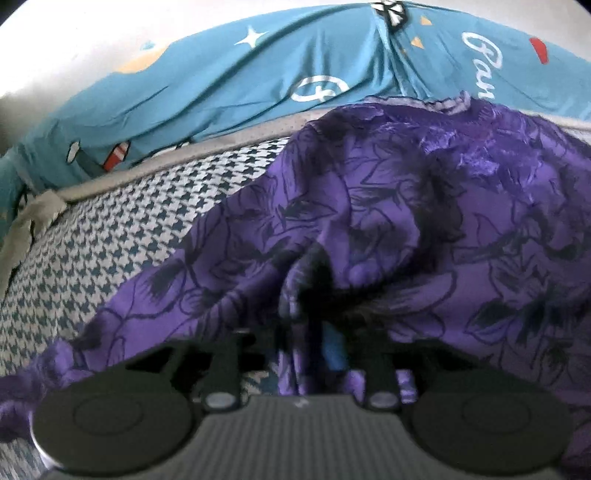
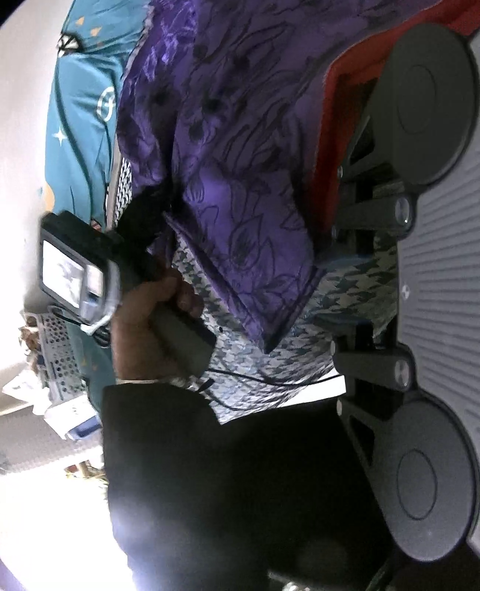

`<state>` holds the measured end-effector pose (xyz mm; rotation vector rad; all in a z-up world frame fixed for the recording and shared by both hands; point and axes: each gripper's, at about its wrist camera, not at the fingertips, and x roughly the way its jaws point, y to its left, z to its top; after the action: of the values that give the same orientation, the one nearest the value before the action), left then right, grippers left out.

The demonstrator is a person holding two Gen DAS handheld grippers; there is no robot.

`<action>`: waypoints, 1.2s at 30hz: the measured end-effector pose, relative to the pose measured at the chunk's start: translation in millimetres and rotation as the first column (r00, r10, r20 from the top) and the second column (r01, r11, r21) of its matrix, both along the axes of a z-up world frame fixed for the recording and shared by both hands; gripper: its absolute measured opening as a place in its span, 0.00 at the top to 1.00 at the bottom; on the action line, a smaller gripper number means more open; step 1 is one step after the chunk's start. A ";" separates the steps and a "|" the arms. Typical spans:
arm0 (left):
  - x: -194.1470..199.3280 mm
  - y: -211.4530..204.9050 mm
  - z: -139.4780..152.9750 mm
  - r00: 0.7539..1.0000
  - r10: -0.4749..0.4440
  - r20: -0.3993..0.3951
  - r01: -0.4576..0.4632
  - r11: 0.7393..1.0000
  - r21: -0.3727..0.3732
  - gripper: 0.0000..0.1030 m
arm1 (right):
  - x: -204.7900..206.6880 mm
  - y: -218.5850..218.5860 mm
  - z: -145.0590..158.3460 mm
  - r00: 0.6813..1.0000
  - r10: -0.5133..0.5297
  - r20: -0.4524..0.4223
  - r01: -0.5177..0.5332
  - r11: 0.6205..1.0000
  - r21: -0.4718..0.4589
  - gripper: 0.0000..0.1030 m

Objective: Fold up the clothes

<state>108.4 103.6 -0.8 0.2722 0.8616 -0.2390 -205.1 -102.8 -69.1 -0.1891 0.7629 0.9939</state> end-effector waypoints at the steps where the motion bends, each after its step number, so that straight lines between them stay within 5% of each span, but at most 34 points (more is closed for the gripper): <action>1: 0.3 4.4 0.8 1.000 0.011 -0.016 -0.011 0.999 -0.030 0.55 | 0.1 4.4 -0.7 1.000 0.009 0.011 -0.009 1.000 -0.006 0.74; 12: -18.9 26.6 17.9 0.999 0.005 -0.053 -0.012 0.990 -0.140 0.25 | -4.4 60.6 0.8 0.981 0.100 0.164 -0.090 0.994 -0.068 0.65; 24: -21.4 33.6 31.5 0.999 0.023 -0.049 -0.032 0.979 -0.201 0.20 | -27.1 105.6 -32.1 0.890 0.227 0.395 -0.117 0.952 -0.283 0.63; 29: -24.4 37.1 38.5 0.999 0.020 -0.027 -0.025 0.978 -0.209 0.19 | -18.5 112.6 -26.9 0.910 0.175 0.375 -0.088 0.967 -0.238 0.89; 36: -25.5 53.3 59.8 0.998 0.057 0.031 -0.048 0.973 -0.224 0.19 | -0.1 124.3 7.6 0.978 0.099 0.186 -0.099 0.995 -0.010 0.91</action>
<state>82.9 156.9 59.1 0.0434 0.7958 -0.2781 -205.2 21.5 -61.5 -0.3188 0.5868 1.0543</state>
